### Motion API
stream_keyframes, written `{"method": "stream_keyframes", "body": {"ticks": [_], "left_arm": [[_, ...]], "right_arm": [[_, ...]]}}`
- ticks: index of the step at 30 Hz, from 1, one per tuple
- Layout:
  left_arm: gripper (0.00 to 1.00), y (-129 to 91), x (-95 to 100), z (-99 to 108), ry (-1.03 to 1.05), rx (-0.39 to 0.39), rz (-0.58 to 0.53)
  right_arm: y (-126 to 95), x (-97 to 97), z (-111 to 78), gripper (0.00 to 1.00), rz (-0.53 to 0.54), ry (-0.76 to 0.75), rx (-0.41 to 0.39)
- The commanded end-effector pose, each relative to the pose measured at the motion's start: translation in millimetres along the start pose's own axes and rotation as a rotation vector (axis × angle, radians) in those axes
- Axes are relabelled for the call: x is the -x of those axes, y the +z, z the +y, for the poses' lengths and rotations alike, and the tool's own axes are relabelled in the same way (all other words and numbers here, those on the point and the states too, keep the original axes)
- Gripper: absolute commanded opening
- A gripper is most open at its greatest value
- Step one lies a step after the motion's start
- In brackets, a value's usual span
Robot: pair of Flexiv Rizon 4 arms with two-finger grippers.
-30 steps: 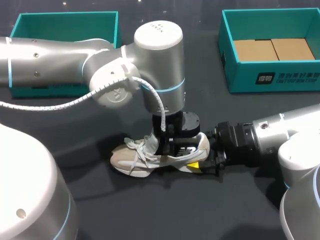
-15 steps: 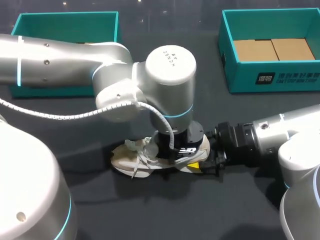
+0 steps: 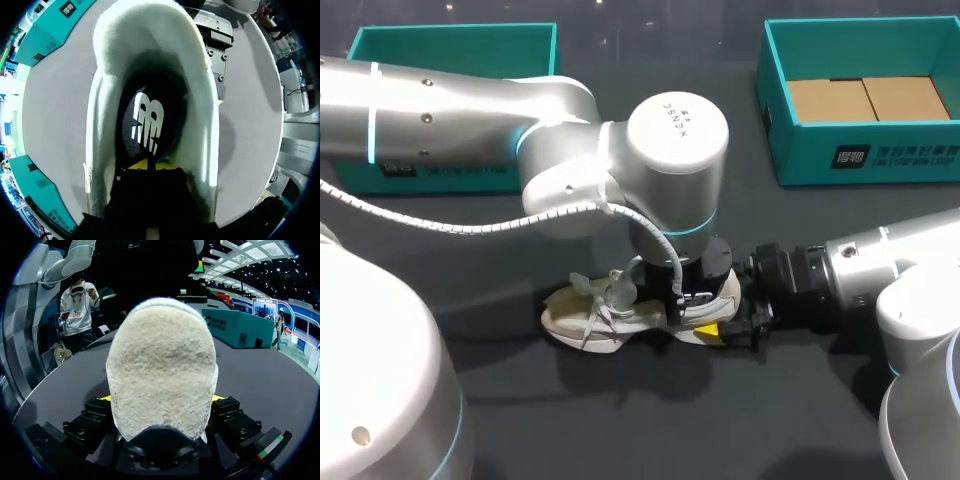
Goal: Take the shoe out of the shoebox, open the shoe tongue, remove and reinsert the insole, then place the shoe into the shoebox
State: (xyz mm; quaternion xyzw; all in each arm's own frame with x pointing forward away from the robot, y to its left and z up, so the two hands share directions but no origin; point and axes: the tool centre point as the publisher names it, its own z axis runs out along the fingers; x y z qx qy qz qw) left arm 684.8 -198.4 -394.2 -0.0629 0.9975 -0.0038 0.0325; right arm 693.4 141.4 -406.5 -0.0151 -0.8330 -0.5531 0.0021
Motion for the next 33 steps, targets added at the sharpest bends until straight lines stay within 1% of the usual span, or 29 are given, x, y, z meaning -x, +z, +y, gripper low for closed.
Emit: {"method": "stream_keyframes", "body": {"ticks": [1,6,11,15,21,27,33], "left_arm": [[0.00,2,4.8,11,-0.002,-0.071,0.025],[0.00,-13,1.7,23,-0.019,-0.163,0.058],[0.00,-23,2.5,33,-0.035,-0.254,0.103],[0.00,-30,2.9,36,-0.024,-0.303,0.132],[0.00,-42,-1.2,34,0.004,-0.365,0.162],[0.00,-54,-7.4,28,0.026,-0.414,0.161],[0.00,-68,-9.0,9,0.028,-0.451,0.120]], "right_arm": [[4,-1.3,1.5,0.00,0.000,0.000,-0.005],[4,-1.3,1.5,0.00,0.000,0.000,-0.005],[4,-1.3,1.5,0.00,0.000,0.000,-0.005],[4,-1.3,1.5,0.00,0.000,0.000,-0.005],[4,-1.3,1.5,0.00,0.000,0.000,-0.005],[4,-1.3,1.5,0.00,0.000,0.000,-0.005],[4,-1.3,1.5,0.00,0.000,0.000,-0.005]]}}
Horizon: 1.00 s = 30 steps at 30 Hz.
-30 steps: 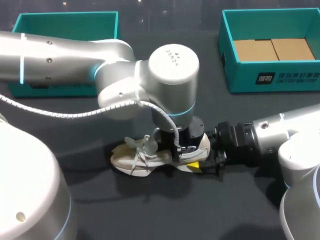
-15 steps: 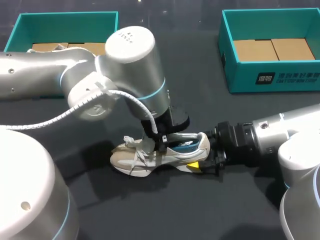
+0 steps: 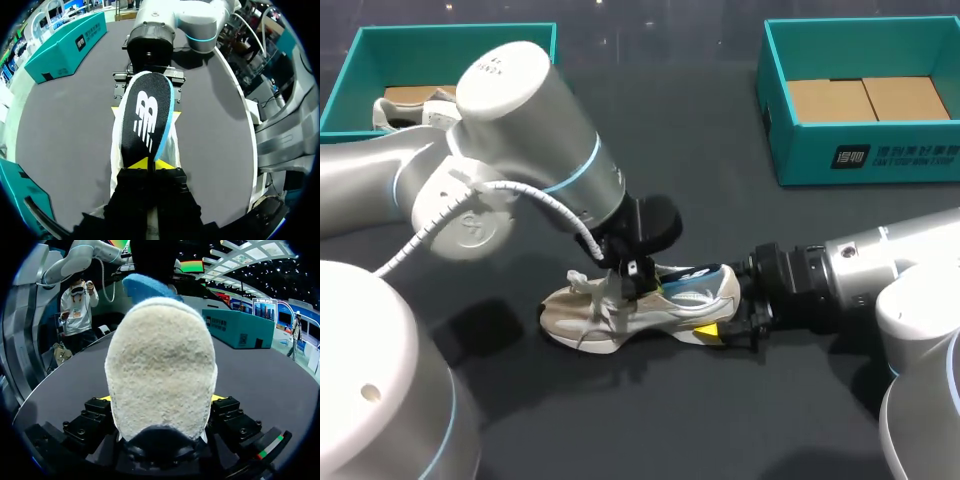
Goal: Take the shoe out of the shoebox, open the shoe tongue, remove and reinsert the insole, then place the shoe into the shoebox
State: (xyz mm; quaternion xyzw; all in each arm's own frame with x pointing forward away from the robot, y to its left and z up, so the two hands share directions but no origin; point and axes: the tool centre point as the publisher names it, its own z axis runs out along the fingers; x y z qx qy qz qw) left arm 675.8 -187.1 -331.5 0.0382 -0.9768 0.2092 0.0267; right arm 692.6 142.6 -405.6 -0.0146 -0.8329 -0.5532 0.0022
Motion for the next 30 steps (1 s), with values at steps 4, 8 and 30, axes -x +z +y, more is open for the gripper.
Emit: {"method": "stream_keyframes", "body": {"ticks": [4,8,30], "left_arm": [[0.00,-4,-4.2,-21,0.011,-0.055,-0.036],[0.00,-6,-0.5,-34,0.013,-0.064,-0.062],[0.69,-10,-13.5,-39,0.071,-0.166,-0.246]], "right_arm": [[3,-0.5,0.3,0.00,-0.001,0.001,-0.005],[3,-0.5,0.3,0.00,-0.001,0.001,-0.005],[3,-0.5,0.3,0.00,-0.001,0.001,-0.005]]}}
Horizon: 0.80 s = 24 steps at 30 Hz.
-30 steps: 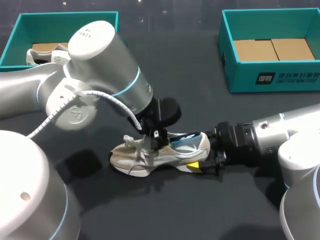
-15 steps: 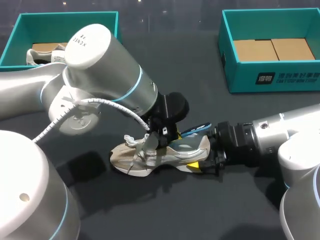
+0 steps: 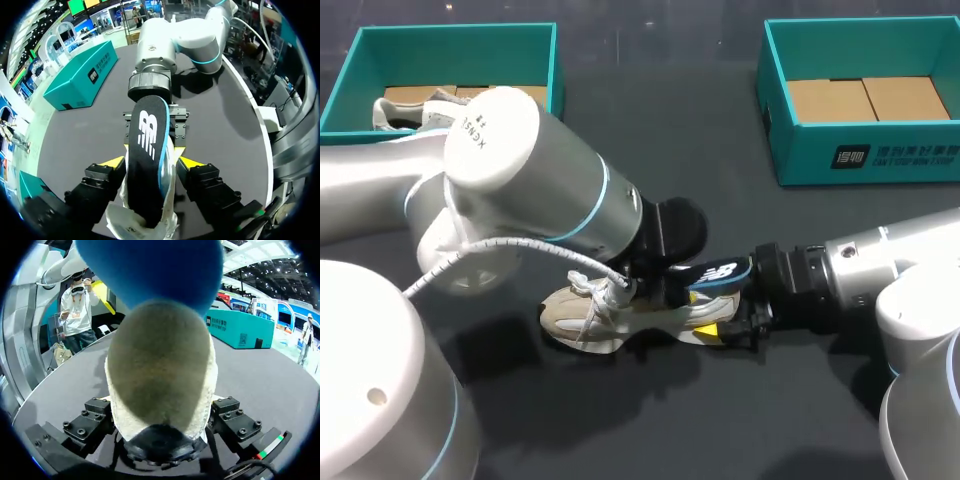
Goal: Take the shoe out of the shoebox, open the shoe tongue, remove and reinsert the insole, then place the shoe into the shoebox
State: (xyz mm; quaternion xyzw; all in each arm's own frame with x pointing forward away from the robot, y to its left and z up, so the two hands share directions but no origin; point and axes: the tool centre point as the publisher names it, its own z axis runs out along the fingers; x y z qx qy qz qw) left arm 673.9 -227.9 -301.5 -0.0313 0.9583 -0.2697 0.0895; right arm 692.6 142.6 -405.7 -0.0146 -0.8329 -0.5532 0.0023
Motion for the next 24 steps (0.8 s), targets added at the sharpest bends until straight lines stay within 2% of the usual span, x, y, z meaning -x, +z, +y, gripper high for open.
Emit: {"method": "stream_keyframes", "body": {"ticks": [1,10,12,14,16,24], "left_arm": [[0.69,-2,-8.2,9,0.012,-0.033,-0.033],[0.66,11,-11.0,4,0.058,-0.045,-0.106],[0.64,13,-10.2,4,0.066,-0.047,-0.115],[0.55,15,-9.4,4,0.078,-0.052,-0.118],[0.50,16,-8.5,4,0.086,-0.055,-0.122],[0.47,19,-0.1,6,0.107,-0.071,-0.127]], "right_arm": [[3,-0.5,0.3,0.00,-0.001,0.001,-0.005],[3,-0.5,0.3,0.00,-0.001,0.001,-0.005],[3,-0.5,0.3,0.00,-0.001,0.001,-0.005],[3,-0.5,0.3,0.00,-0.001,0.001,-0.005],[3,-0.5,0.3,0.00,-0.001,0.001,-0.005],[3,-0.5,0.3,0.00,-0.001,0.001,-0.005]]}}
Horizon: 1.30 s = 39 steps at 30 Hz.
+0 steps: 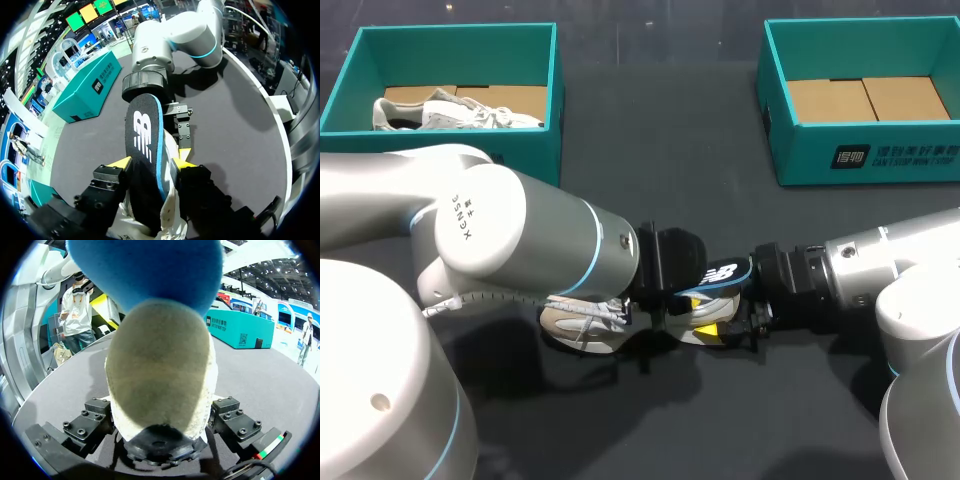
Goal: Take the shoe out of the shoebox, open the shoe tongue, remove and reinsert the insole, then place the shoe into the shoebox
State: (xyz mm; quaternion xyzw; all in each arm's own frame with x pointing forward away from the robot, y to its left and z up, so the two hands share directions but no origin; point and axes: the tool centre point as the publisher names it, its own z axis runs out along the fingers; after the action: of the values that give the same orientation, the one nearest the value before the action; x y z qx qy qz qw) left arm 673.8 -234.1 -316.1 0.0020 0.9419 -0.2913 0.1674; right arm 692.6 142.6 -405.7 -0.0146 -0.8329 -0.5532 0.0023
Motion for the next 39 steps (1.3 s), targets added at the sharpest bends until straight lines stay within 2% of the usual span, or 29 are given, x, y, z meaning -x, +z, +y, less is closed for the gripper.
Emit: {"method": "stream_keyframes", "body": {"ticks": [1,20,22,28,34,39], "left_arm": [[0.47,5,2.5,5,0.013,-0.013,0.007],[0.46,19,8.9,9,0.051,-0.023,0.024],[0.40,20,10.1,8,0.047,-0.021,0.029],[0.00,22,14.3,4,0.035,-0.023,0.044],[0.00,15,17.7,-2,0.012,-0.040,0.088],[0.00,4,19.5,-16,-0.021,-0.055,0.145]], "right_arm": [[3,-0.5,0.3,0.00,-0.001,0.001,-0.005],[3,-0.5,0.3,0.00,-0.001,0.001,-0.005],[3,-0.5,0.3,0.00,-0.001,0.001,-0.005],[3,-0.5,0.3,0.00,-0.001,0.001,-0.005],[3,-0.5,0.3,0.00,-0.001,0.001,-0.005],[3,-0.5,0.3,0.00,-0.001,0.001,-0.005]]}}
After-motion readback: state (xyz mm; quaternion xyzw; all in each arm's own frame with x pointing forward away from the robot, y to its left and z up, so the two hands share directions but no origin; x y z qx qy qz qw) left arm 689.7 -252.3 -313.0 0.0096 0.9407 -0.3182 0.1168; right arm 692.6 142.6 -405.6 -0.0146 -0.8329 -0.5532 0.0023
